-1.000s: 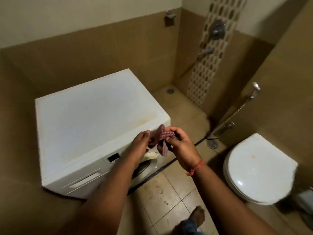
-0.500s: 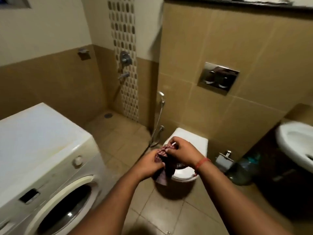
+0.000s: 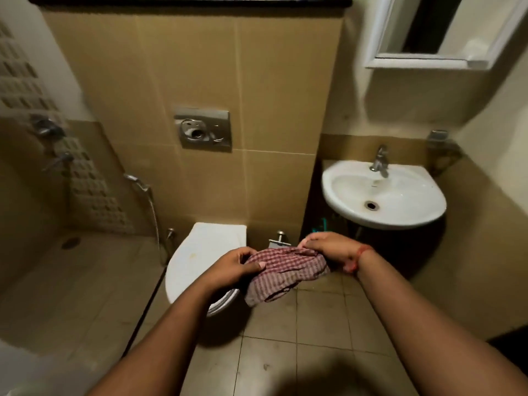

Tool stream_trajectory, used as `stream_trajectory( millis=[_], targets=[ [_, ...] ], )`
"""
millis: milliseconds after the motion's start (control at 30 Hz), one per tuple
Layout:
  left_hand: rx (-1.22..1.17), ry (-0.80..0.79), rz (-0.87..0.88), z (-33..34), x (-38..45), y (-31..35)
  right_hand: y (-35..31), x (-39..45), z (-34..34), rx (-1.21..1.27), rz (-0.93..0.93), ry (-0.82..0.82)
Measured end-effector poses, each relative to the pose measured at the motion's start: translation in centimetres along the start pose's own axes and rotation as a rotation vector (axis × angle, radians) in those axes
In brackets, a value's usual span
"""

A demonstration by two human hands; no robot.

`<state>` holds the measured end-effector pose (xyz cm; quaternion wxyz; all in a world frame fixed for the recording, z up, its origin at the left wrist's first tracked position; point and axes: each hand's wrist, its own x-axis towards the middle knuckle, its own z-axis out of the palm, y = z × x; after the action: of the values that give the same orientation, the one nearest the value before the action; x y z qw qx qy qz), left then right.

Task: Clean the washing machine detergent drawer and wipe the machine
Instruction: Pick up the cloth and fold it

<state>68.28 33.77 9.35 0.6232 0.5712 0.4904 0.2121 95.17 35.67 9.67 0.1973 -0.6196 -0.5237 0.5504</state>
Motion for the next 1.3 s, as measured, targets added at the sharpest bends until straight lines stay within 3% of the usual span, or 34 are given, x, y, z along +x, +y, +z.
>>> stream_trajectory(
  millis=[67,133,300,500,633,733,867,933,1067,1100,1200,1233,1300],
  targets=[
    [-0.036,-0.030,-0.009,1.5,2.4,0.7,3.0,-1.2,-0.9,0.440,0.120,-0.018],
    [-0.036,-0.088,-0.013,3.1,5.3,1.0,5.4,-1.7,-1.9,0.485,0.170,-0.015],
    [-0.017,-0.095,0.002,7.1,12.6,0.9,9.2,-0.1,-5.5,0.252,0.239,0.455],
    [0.055,-0.021,0.052,11.8,21.8,3.9,7.6,3.1,-11.1,-0.532,0.265,0.762],
    [0.079,-0.120,0.123,13.9,26.9,7.5,3.9,5.3,-13.2,-0.614,0.159,0.939],
    [0.017,-0.172,0.091,15.3,30.4,10.2,1.8,7.2,-14.3,-0.584,0.102,0.928],
    [-0.255,-0.243,-0.032,16.4,32.6,13.1,0.8,8.4,-16.4,-0.604,0.020,0.739],
    [-0.277,-0.252,-0.028,16.8,34.3,14.3,1.3,8.6,-18.6,-0.503,-0.002,0.691],
    [-0.232,-0.280,0.028,18.0,38.4,16.5,4.2,8.5,-24.7,-0.146,-0.007,1.024],
    [-0.238,-0.302,0.031,18.5,39.2,17.2,5.0,8.5,-26.3,0.036,0.040,0.996],
    [-0.237,-0.364,0.044,20.8,42.3,19.1,7.3,9.5,-30.8,0.748,0.033,0.646],
    [-0.233,-0.371,0.051,22.0,43.6,20.0,8.1,9.9,-32.5,0.906,-0.017,0.573],
    [-0.189,-0.327,0.067,24.4,46.6,21.7,9.3,10.7,-36.1,0.988,-0.075,0.574]
  ],
)
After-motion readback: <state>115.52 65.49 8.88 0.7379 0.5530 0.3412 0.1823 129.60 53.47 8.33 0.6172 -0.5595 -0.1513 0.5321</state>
